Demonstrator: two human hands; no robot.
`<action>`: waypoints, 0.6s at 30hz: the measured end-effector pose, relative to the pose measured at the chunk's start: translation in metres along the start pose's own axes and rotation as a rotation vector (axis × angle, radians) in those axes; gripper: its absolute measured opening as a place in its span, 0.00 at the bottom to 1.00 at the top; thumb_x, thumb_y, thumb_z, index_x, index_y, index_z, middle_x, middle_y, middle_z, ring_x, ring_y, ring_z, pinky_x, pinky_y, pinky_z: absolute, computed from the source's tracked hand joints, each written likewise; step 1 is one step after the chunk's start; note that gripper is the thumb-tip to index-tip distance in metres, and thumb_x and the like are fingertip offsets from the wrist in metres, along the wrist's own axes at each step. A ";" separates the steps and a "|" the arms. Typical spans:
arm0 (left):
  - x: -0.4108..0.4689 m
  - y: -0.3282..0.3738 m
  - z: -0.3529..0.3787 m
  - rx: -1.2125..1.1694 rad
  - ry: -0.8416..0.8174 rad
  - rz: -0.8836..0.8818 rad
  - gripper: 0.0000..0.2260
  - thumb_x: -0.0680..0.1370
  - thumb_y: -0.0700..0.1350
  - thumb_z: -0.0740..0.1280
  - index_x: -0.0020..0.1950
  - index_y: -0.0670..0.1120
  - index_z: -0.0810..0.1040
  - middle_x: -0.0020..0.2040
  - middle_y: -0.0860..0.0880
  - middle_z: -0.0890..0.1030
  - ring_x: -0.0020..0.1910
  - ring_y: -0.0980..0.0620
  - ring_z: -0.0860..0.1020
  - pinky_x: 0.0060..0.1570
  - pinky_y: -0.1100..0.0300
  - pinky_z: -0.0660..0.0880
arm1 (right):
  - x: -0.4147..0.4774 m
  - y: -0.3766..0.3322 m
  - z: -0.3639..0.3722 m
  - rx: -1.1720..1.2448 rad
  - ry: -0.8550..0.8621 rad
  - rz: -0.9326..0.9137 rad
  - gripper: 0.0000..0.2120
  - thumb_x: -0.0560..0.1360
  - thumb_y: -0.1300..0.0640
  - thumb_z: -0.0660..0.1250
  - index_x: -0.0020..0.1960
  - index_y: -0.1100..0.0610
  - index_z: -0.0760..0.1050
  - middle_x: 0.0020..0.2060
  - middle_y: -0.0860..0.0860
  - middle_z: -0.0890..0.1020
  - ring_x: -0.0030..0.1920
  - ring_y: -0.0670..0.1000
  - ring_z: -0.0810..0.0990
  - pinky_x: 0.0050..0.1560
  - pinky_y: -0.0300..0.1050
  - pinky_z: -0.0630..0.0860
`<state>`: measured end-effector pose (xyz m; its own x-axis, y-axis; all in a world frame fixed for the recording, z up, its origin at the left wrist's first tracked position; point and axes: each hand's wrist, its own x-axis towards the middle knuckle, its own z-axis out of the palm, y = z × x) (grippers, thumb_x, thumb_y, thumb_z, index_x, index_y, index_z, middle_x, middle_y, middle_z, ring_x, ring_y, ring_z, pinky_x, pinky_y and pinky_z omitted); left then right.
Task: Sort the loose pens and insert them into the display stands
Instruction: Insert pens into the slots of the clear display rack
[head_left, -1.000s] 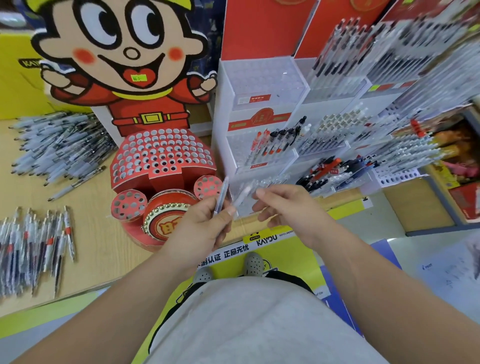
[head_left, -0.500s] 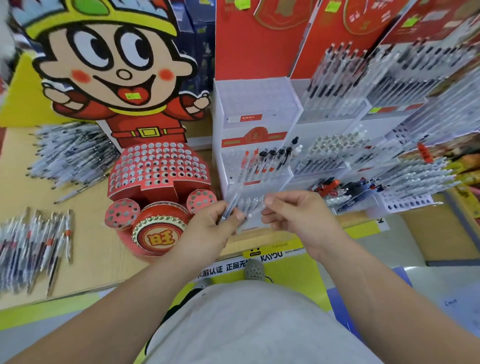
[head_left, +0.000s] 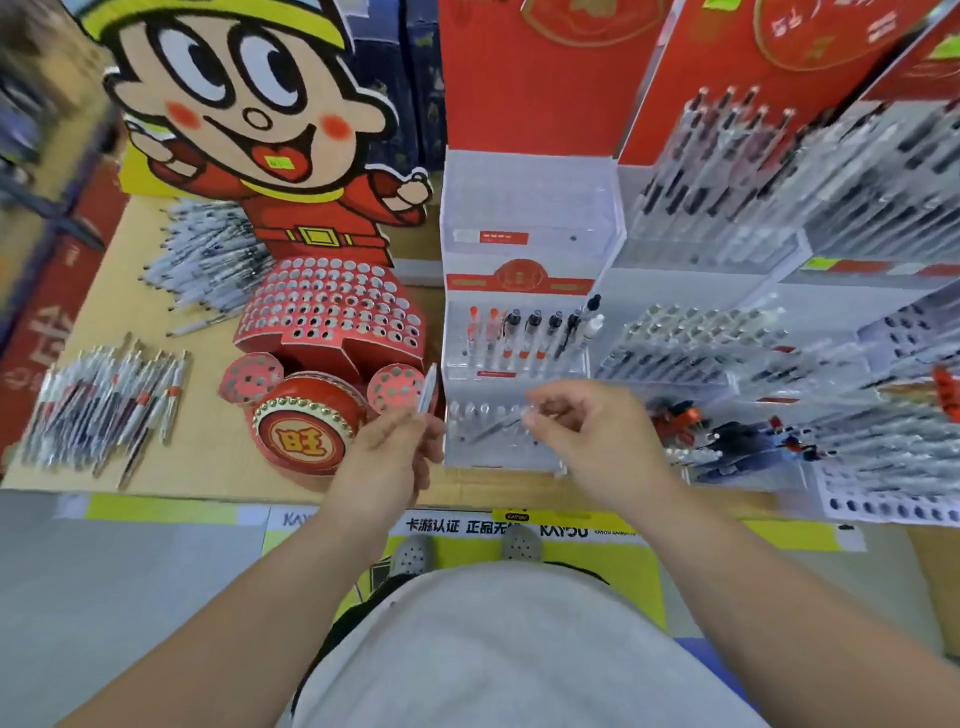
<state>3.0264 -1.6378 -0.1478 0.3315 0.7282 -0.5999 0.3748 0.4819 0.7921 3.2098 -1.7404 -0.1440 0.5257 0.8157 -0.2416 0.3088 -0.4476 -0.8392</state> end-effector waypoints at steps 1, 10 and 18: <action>-0.002 -0.002 0.002 -0.002 0.010 0.000 0.13 0.84 0.44 0.59 0.46 0.45 0.81 0.37 0.48 0.79 0.30 0.51 0.70 0.31 0.57 0.64 | 0.002 0.003 0.003 -0.029 -0.020 -0.026 0.05 0.75 0.56 0.74 0.51 0.48 0.82 0.39 0.42 0.82 0.37 0.38 0.79 0.41 0.31 0.75; -0.014 -0.016 -0.002 -0.073 0.091 -0.026 0.13 0.84 0.42 0.59 0.46 0.44 0.82 0.37 0.45 0.79 0.29 0.50 0.70 0.29 0.57 0.64 | 0.012 0.014 0.024 -0.300 -0.084 -0.223 0.07 0.77 0.54 0.71 0.55 0.51 0.83 0.42 0.44 0.82 0.39 0.42 0.78 0.41 0.38 0.73; -0.002 -0.016 -0.023 -0.066 -0.003 -0.071 0.12 0.84 0.43 0.59 0.48 0.43 0.81 0.37 0.46 0.79 0.29 0.51 0.70 0.29 0.57 0.64 | 0.016 -0.003 0.035 -0.462 -0.030 -0.283 0.09 0.78 0.54 0.71 0.56 0.55 0.83 0.47 0.49 0.84 0.45 0.49 0.81 0.47 0.46 0.78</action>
<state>2.9998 -1.6360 -0.1568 0.3088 0.6899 -0.6547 0.3393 0.5632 0.7535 3.1895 -1.7130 -0.1624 0.3508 0.9347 -0.0570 0.7550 -0.3183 -0.5733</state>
